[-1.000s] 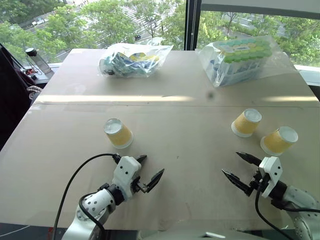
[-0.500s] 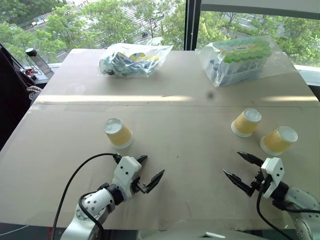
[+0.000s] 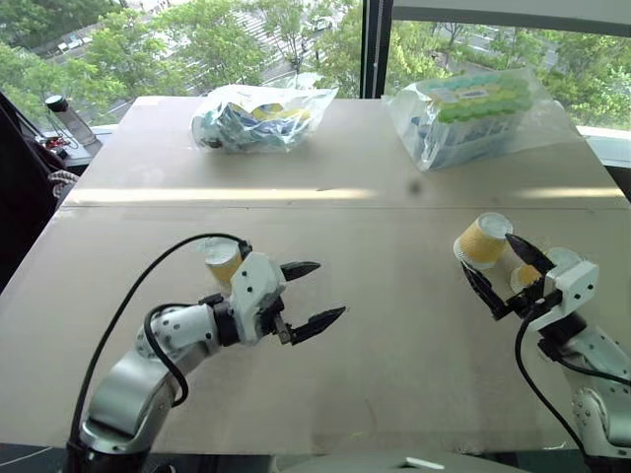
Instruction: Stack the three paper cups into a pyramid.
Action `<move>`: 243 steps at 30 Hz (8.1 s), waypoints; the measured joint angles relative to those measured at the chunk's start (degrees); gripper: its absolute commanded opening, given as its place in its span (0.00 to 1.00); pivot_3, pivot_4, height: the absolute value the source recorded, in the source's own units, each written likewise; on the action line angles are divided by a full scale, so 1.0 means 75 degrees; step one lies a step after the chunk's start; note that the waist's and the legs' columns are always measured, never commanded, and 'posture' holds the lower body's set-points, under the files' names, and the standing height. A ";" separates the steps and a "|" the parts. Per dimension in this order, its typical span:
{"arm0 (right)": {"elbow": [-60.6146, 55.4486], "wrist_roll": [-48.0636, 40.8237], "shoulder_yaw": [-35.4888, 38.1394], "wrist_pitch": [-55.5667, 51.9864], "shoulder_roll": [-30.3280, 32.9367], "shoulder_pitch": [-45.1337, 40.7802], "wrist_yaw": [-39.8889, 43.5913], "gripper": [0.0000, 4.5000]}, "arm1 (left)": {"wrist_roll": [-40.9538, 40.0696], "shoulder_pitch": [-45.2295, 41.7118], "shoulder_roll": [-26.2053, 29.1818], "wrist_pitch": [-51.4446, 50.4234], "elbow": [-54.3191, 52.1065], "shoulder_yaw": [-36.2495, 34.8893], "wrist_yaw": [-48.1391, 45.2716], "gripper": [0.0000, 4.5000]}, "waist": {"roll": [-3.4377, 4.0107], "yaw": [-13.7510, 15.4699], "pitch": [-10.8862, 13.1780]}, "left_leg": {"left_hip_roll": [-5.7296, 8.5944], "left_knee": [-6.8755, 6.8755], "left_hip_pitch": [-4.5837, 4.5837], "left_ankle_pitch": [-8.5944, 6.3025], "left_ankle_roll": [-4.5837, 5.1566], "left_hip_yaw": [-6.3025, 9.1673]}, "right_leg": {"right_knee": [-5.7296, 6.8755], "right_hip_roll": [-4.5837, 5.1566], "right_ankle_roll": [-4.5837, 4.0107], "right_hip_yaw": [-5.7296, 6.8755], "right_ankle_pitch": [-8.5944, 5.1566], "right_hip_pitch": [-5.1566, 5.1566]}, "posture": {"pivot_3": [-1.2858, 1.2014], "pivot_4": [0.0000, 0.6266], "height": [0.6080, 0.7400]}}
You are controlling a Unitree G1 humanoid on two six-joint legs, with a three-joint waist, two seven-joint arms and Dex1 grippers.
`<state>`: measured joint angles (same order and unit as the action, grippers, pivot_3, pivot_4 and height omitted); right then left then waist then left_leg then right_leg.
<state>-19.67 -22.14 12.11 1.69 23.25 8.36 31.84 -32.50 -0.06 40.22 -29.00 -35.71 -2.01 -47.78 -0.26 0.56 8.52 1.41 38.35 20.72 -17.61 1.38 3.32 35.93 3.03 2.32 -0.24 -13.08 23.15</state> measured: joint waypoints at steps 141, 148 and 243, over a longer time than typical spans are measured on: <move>0.1328 0.0717 -0.2252 -0.3073 -0.0875 -0.3073 -0.0401 0.42 | 0.0498 0.2021 -0.1212 0.0201 -0.0927 -0.0277 0.2225 1.00 | -0.0069 -0.0122 0.0021 | 0.0011 0.0009 -0.0003 0.0007 -0.0006 -0.0025 | 0.0083 -0.0043 -0.0012 -0.0089 0.0024 0.0062 | 0.52 0.24 1.00; 0.1581 0.0785 -0.2490 -0.3036 -0.1053 -0.3328 -0.0273 0.42 | 0.0739 0.2193 -0.1401 0.0583 -0.0952 -0.0276 0.2414 1.00 | -0.0069 -0.0114 0.0021 | 0.0012 0.0006 -0.0003 0.0010 -0.0011 -0.0019 | 0.0080 -0.0024 -0.0014 -0.0087 0.0024 0.0061 | 0.52 0.24 1.00; -0.1542 -0.2169 0.0142 0.0336 -0.0653 0.1226 0.1948 1.00 | 0.1538 -0.5013 -0.2600 0.0789 0.4393 0.1031 0.0400 0.49 | -0.0071 -0.0104 0.0016 | 0.0044 0.0059 -0.0003 0.0007 -0.0008 0.0018 | 0.0093 -0.0061 0.0008 -0.0088 0.0042 0.0052 | 0.52 0.24 1.00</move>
<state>-31.23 -38.41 13.18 4.21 18.36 17.56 46.45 -20.97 -37.66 20.73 -23.09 -2.76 5.73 -44.78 -0.79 -0.22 8.64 1.74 38.79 20.70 -17.56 1.32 3.45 36.63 2.58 2.39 -0.90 -12.77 23.53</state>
